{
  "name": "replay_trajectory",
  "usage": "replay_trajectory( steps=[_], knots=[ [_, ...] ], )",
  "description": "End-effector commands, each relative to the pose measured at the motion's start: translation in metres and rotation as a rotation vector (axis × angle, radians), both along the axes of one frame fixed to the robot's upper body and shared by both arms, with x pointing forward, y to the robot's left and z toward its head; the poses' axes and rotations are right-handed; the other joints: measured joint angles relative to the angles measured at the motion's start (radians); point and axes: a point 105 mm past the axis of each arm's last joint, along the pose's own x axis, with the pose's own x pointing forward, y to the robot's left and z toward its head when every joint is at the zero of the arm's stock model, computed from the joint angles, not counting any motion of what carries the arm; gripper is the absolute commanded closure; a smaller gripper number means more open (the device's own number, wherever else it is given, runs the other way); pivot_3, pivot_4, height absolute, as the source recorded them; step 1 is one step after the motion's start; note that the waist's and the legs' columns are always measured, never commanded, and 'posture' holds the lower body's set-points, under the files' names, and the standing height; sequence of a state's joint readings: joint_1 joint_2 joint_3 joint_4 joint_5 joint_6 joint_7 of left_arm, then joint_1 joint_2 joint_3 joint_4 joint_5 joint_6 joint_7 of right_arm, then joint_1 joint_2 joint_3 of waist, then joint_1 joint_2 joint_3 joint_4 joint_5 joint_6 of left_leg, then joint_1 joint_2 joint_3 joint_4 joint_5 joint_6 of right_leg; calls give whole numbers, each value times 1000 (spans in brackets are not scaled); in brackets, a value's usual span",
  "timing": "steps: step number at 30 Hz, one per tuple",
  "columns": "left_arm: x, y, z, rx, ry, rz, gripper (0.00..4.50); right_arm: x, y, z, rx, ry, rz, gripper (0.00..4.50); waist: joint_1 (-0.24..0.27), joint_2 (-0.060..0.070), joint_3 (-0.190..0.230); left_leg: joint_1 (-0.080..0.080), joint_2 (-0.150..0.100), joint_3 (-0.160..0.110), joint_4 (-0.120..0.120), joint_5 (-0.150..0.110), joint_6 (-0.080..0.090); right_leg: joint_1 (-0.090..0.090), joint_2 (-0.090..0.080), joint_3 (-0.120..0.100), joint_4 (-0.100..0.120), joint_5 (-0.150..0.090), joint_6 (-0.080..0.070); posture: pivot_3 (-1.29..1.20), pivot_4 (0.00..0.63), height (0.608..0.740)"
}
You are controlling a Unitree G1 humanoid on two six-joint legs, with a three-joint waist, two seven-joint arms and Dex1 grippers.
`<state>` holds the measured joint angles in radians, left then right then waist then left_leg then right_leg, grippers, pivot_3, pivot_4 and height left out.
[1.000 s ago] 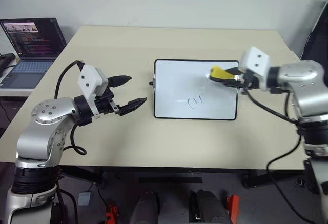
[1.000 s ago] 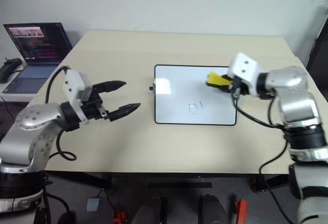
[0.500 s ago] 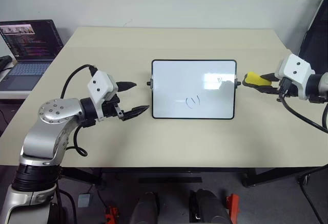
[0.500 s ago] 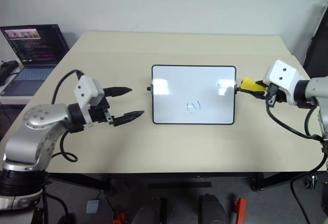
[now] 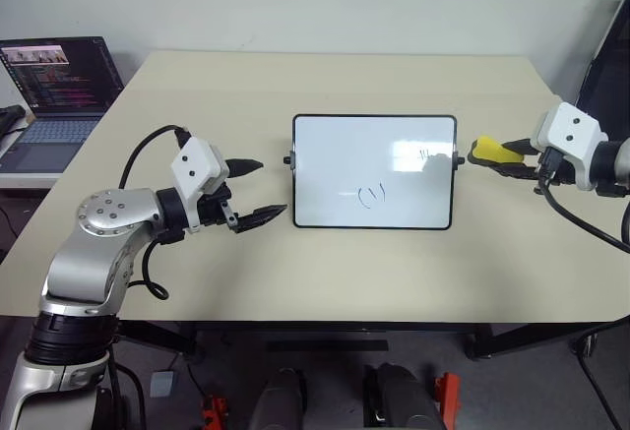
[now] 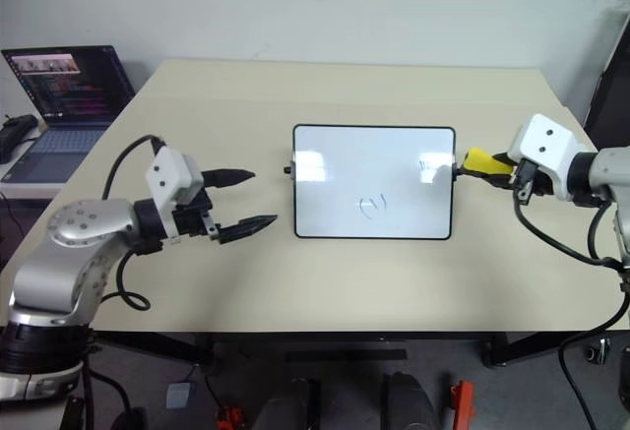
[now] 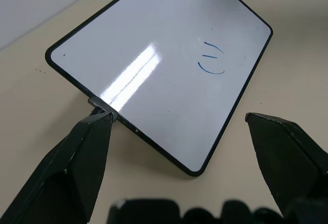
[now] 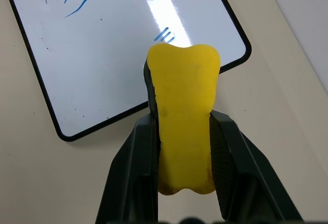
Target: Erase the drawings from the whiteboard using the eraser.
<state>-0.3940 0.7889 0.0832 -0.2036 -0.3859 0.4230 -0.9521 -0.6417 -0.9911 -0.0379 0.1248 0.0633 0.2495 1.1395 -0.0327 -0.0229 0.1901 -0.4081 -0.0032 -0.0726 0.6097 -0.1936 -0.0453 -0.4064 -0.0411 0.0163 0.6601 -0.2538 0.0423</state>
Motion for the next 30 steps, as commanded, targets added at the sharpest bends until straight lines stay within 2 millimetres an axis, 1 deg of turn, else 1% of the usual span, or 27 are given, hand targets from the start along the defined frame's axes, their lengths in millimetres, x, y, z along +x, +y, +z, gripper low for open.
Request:
replay_trajectory(
  steps=[1, 5, 7, 8, 11, 15, 17, 19, 21, 23, 25, 30],
  knots=[
    [-2, 0, 10, 19, -51, -12, 0, -2, 3, 16, 1, -53, 24, 3504, 0, 0, 0, 0, 0, 0, 0, 0, 0, 0, 0, 0, 0, 0, 0, 0, 150, 740],
    [-1, -1, 8, 21, -49, -8, 0, 0, 13, 16, 17, -57, 50, 3504, -1, 0, 0, 0, 0, 0, 0, 0, 0, 0, 0, 0, 0, 0, 0, 0, 150, 740],
    [-1, -1, 7, 25, -48, -8, 0, 2, 21, 17, 31, -72, 69, 3504, -1, 0, 0, 0, 0, 0, 0, 0, 0, 0, 0, 0, 1, 0, 0, 0, 150, 740],
    [-1, -1, 6, 25, -47, -8, 0, 2, 29, 17, 44, -76, 91, 3504, -1, 0, 0, 0, 0, 0, 0, 0, 0, 0, 0, 0, 1, 0, 0, 0, 150, 740],
    [-1, 0, 4, 26, -43, -8, 0, 3, 61, 14, 96, -76, 172, 3505, -3, 0, 0, 0, 0, 0, 0, 0, 0, 0, 0, 0, 1, 0, 0, 0, 150, 740],
    [1, -2, -7, 28, -20, -6, 0, 4, 108, -3, 120, -46, 291, 3505, -3, 0, 0, 1, 1, 0, 1, 0, 0, 0, 1, 0, 2, 0, 0, 0, 150, 740],
    [2, -2, -11, 33, -13, -4, 0, 4, 128, -7, 123, -48, 333, 3505, -2, 0, 0, 1, 1, 0, 1, 0, 0, 0, 1, 0, 3, 1, -1, 0, 150, 740],
    [1, -2, -12, 28, -11, -1, 0, 8, 146, -11, 87, -65, 355, 3505, 0, 0, 0, 0, 1, 0, 1, 0, 0, 0, 1, 0, 3, 2, -4, 0, 150, 740],
    [1, -2, -13, 20, -10, 2, 0, 10, 157, -16, 48, -77, 368, 3505, 0, 0, 0, 0, 1, -1, 1, 0, 0, 0, 1, 0, 3, 2, -4, 0, 150, 740],
    [1, 1, -18, 16, 1, 15, 0, 8, 170, -30, -66, -84, 401, 3505, 0, 0, 0, 0, 1, -1, 1, 0, 0, 0, 1, 0, 3, 2, -4, 0, 150, 740],
    [1, 3, -23, 23, 10, 26, 0, 7, 179, -40, -126, -89, 420, 3505, 1, 0, 0, 1, 1, -1, 1, 0, 0, 0, 1, 0, 2, 2, -4, 0, 150, 740],
    [2, 3, -24, 26, 12, 24, 0, 11, 179, -48, -232, -101, 418, 3505, 2, 0, 0, 0, 0, -1, 1, 0, 0, 0, 1, -1, 3, 3, -4, 0, 150, 740]
  ],
)
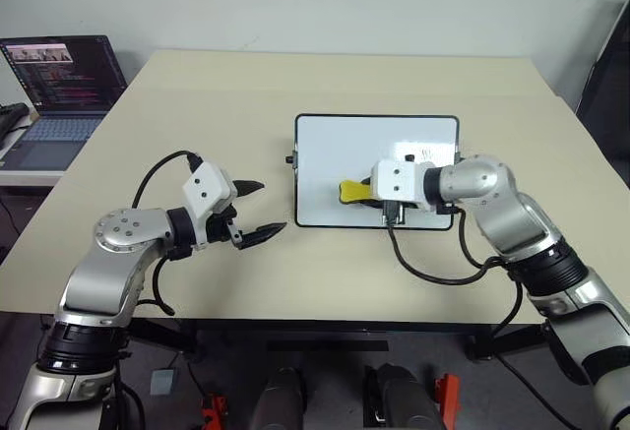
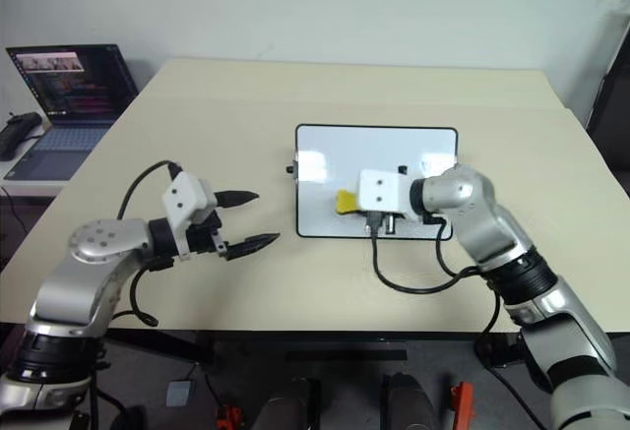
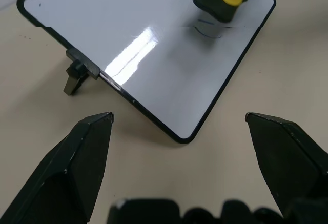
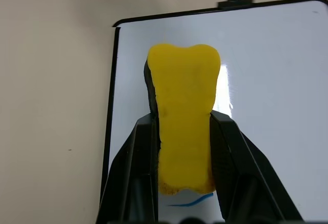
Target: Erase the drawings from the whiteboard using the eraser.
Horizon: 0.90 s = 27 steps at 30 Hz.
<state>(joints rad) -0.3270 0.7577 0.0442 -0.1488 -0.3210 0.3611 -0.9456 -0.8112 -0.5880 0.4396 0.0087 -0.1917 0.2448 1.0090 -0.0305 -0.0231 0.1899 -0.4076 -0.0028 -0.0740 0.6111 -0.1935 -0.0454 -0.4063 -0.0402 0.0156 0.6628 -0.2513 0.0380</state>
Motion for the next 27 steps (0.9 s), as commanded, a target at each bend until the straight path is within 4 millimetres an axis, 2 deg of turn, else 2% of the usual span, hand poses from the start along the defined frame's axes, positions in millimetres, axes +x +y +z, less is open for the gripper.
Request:
replay_trajectory(
  steps=[1, 8, 15, 20, 27],
  knots=[
    [1, -1, 10, -2, -51, -7, 0, 5, 0, 9, -64, -84, 2, 3505, 0, 0, 0, 0, 0, 0, 0, 0, 0, 0, 0, 0, 0, 0, 0, 0, 150, 740],
    [4, -3, 8, 0, -51, -11, 0, 13, 14, 2, -149, -160, 16, 3505, -4, 0, 0, 0, 0, 0, 0, 0, 0, 0, 0, 0, 0, 0, 0, 0, 150, 740],
    [5, -4, 8, 2, -56, -11, 0, 21, 20, -5, -215, -184, 18, 3505, -3, 0, 0, 0, 0, 0, 0, 0, 0, 0, 0, 0, 1, 0, -1, 0, 150, 740],
    [4, -3, 7, 1, -57, -5, 0, 36, 3, -19, -312, -178, -67, 3505, -3, 0, 0, 0, 0, 0, 0, 0, 0, 0, 0, 0, 1, 0, -1, 0, 150, 740],
    [4, -3, 7, 2, -57, -1, 0, 53, -22, -17, -387, -202, -177, 3505, -1, 0, 0, 6, 0, 0, 0, 1, 0, 4, 0, 0, 3, 0, 1, 0, 150, 740]
  ],
)
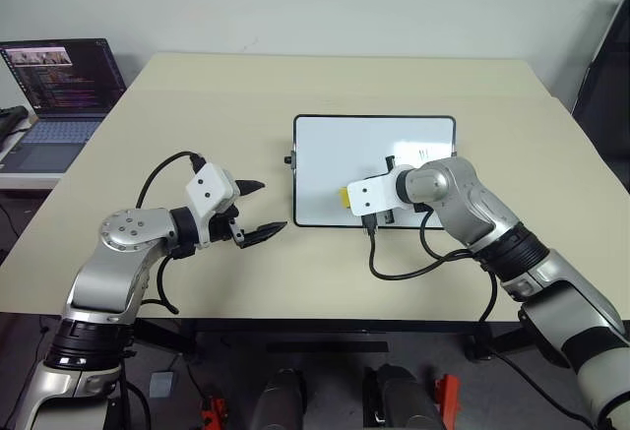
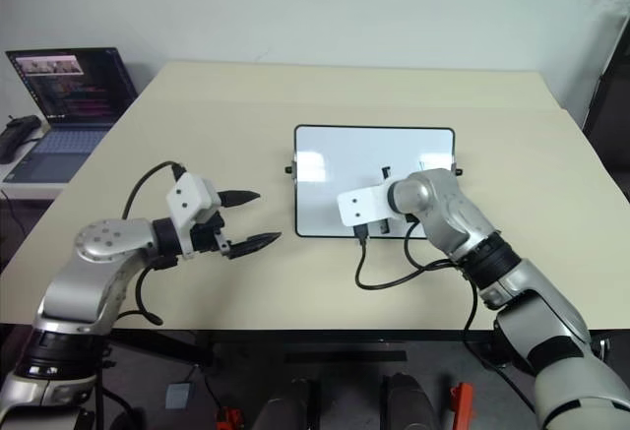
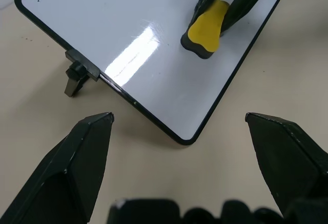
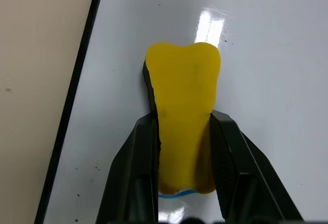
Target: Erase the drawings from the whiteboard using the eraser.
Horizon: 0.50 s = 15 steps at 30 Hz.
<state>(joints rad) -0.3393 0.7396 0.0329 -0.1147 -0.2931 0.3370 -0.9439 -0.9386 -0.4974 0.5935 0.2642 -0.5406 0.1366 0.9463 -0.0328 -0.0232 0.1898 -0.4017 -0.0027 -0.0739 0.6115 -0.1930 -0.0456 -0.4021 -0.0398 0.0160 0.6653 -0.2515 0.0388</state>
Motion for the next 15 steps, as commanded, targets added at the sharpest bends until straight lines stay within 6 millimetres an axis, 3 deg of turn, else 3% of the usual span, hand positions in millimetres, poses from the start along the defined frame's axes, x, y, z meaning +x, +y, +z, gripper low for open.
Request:
replay_trajectory(
  steps=[1, 7, 15],
  knots=[
    [-1, -3, 11, -4, -53, -11, 0, 19, -32, 8, -53, -62, -128, 3506, 2, 0, 0, 1, 0, 0, 0, 0, 0, 1, 0, 0, 0, 0, 1, 0, 150, 740],
    [0, -5, 11, -6, -53, -18, 0, 29, -61, 7, -73, -63, -191, 3515, 3, -1, -1, 9, 0, -1, 1, 1, 0, 12, 0, -1, -3, -1, 0, 0, 150, 740],
    [2, -4, 13, -3, -58, -17, 0, 34, -121, 4, -137, -63, -302, 3517, 6, -7, -4, 12, -1, -1, 4, 2, 0, 17, -1, 0, -3, -1, -2, 0, 150, 740]
  ],
)
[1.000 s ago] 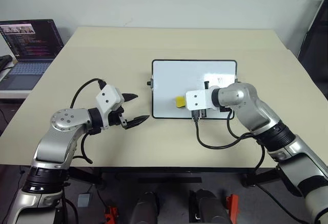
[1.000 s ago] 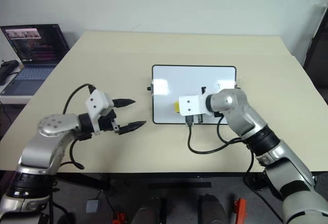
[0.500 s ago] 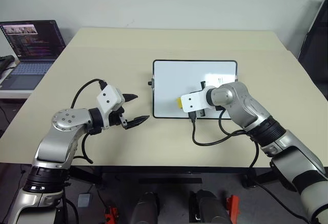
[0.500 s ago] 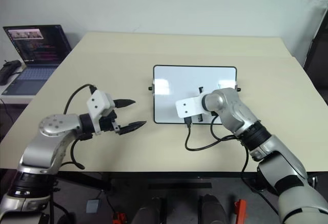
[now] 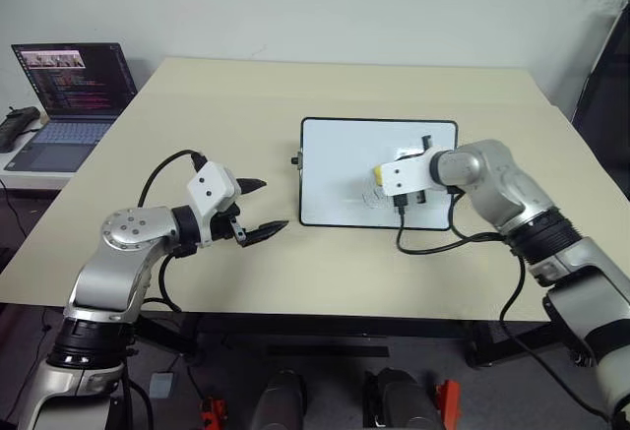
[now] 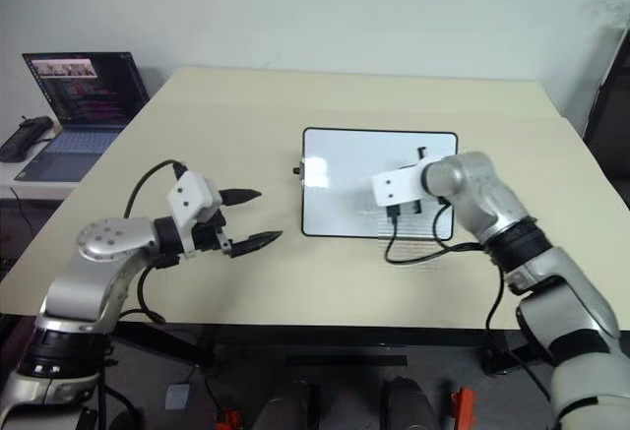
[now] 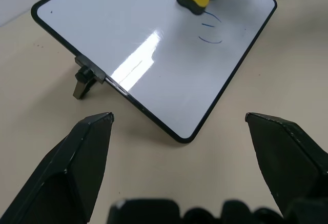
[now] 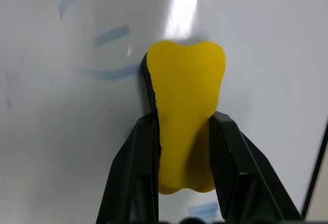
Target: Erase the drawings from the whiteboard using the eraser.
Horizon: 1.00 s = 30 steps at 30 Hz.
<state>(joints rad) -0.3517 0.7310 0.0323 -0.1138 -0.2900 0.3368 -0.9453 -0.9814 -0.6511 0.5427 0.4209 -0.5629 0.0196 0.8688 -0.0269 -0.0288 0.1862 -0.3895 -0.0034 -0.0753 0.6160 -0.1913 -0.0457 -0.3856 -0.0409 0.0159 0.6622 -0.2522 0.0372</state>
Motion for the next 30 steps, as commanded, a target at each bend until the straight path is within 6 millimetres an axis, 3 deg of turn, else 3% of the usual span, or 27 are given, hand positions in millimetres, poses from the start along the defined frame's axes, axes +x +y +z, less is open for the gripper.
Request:
replay_trajectory(
  steps=[1, 6, 15, 25, 30],
  knots=[
    [1, -2, 10, 3, -48, -11, 0, 7, -51, -15, -56, 38, -157, 3517, -1, -2, -1, 2, 0, 0, 0, 0, 0, 1, 0, 0, 0, 0, 0, 0, 150, 740],
    [1, -3, 10, 2, -48, -14, 0, 8, -45, -12, -39, 32, -137, 3524, -6, -4, -2, 7, 1, 0, 0, 0, 0, 6, -1, 1, -1, 0, 0, 0, 150, 740],
    [2, -3, 12, 1, -54, -14, 0, 1, -2, -13, 2, 37, -21, 3524, -25, -4, -2, 7, 2, 1, -2, 0, 0, 5, 0, 1, -2, 0, -1, 0, 150, 740],
    [0, -3, 12, 1, -54, -7, 0, -25, 61, -26, 30, 84, 152, 3524, -29, -4, -2, 4, 6, 3, -7, -1, 0, -2, 4, 1, 0, -3, -5, 0, 150, 740],
    [-1, -3, 11, -1, -52, -4, 0, -34, 80, -28, 52, 101, 190, 3524, -29, -4, -2, 3, 7, 3, -8, -1, -1, -3, 4, 0, -1, -3, -6, 0, 150, 740]
  ],
)
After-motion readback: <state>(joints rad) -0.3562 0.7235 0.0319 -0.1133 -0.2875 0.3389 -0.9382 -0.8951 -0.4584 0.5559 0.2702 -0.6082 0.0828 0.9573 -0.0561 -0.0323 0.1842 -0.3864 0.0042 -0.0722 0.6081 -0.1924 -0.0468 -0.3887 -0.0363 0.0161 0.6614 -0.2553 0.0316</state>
